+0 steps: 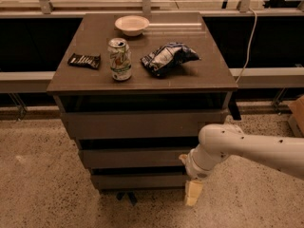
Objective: Open middle drawer
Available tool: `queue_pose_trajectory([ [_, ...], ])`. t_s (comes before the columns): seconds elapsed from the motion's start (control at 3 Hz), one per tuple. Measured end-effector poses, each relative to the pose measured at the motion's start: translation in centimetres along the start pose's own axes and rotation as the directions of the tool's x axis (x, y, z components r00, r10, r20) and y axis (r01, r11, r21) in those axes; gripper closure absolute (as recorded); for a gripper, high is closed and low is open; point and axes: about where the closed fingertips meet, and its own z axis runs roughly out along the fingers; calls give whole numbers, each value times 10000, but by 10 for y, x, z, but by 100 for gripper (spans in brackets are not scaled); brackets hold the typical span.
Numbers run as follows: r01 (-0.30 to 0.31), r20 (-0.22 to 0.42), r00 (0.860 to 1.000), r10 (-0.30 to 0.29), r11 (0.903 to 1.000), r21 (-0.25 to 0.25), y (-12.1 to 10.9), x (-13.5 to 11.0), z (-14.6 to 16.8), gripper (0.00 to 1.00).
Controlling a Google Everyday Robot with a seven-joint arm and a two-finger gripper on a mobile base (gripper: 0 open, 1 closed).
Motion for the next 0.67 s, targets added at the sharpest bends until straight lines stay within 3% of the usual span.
queue_pose_trajectory([
  [0.33,123,-281,9996,-103,9973,724,-14,14,7,0],
  [0.67,560,-497,9975,-495,9887,1393,-29,17,10,0],
])
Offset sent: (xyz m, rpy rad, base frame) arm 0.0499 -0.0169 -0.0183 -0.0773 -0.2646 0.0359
